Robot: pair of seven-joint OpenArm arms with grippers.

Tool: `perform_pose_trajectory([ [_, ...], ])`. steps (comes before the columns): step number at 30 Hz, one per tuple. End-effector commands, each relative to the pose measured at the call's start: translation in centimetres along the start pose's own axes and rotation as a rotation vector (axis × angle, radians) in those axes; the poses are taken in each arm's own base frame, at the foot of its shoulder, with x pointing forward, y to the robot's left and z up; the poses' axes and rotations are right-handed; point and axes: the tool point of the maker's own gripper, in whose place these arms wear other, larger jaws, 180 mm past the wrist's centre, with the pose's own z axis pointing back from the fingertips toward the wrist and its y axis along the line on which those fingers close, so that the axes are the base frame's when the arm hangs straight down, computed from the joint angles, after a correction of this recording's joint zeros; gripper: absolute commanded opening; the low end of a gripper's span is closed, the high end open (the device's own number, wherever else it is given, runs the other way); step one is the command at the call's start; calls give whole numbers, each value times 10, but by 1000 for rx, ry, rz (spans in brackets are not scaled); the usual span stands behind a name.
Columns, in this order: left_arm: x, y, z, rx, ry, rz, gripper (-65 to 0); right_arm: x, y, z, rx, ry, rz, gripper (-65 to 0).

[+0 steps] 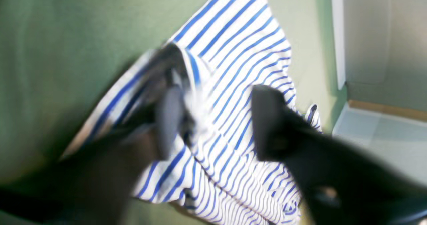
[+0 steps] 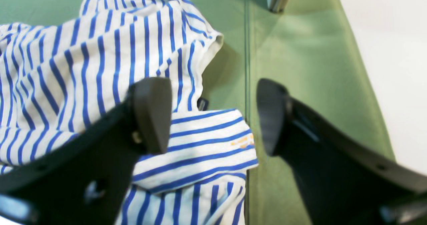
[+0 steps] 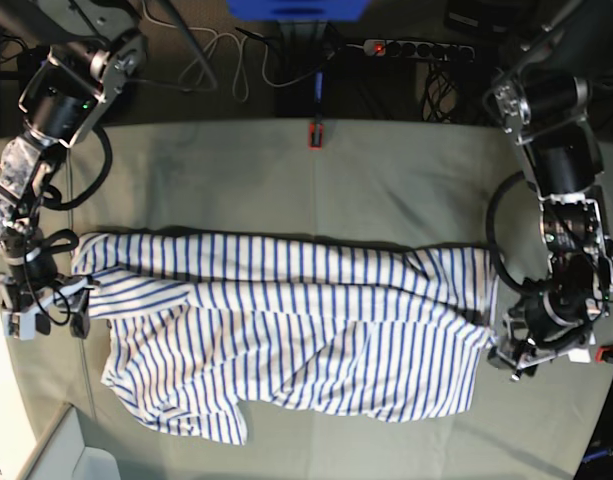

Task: Layout the t-shirt on the table in an organized manner, then fold the t-shirt properly
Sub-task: 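Fold the held shirt edge over onto the shirt with both grippers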

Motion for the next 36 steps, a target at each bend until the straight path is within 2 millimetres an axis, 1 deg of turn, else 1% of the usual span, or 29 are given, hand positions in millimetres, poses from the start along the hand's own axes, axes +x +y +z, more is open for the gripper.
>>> perform_pose_trajectory([
  [1, 15, -17, 5, -39, -29, -19, -193, 21, -10, 4, -14, -67, 11, -225],
  [2, 13, -13, 5, -33, -24, -18, -145, 23, -15, 8, -29, -73, 15, -223],
  [3, 10, -8, 5, -24, -19, -17, -118, 26, -17, 11, -37, -81, 17, -223],
  [4, 8, -5, 5, -19, -15, -16, -115, 30, -18, 12, -44, -90, 22, -223],
  [6, 6, -2, 8, -19, -21, -26, -127, 28, -20, 19, -51, -87, 38, -223],
  [8, -1, 11, 17, -7, -34, -44, -152, 27, -21, 27, -59, -88, 62, -224],
  [10, -13, 28, 25, 13, -36, -62, -195, 17, -22, 38, -65, -68, 82, -224],
  [12, -31, 41, 26, 36, -12, -57, -226, 3, -17, 45, -61, -42, 81, -224],
  [14, -39, 51, 24, 55, -30, -52, -228, -10, -12, 50, -55, -20, 72, -224],
  [16, -44, 70, 22, 90, -62, -36, -228, -24, -10, 56, -52, 9, 68, -224],
  [19, -58, 88, 12, 136, -58, -35, -228, -39, -3, 60, -44, 36, 49, -224],
  [22, -73, 89, 3, 151, -39, -85, -228, -45, -1, 63, -41, 47, 44, -224],
  [25, -70, 79, -1, 135, -69, -114, -229, -47, -1, 64, -41, 52, 45, -224],
  [28, -67, 75, -2, 129, -81, -117, -234, -48, -2, 64, -41, 57, 45, -223],
  [29, -62, 69, -3, 118, -89, -117, -253, -48, -3, 64, -42, 58, 48, -223],
  [31, -58, 63, -4, 109, -97, -116, -330, -48, -3, 64, -42, 58, 48, -223],
  [34, -55, 62, -4, 107, -104, -115, -497, -51, -2, 64, -41, 66, 46, -223],
  [36, -45, 65, -1, 113, -122, -125, -613, -61, 0, 61, -33, 85, 23, -223],
])
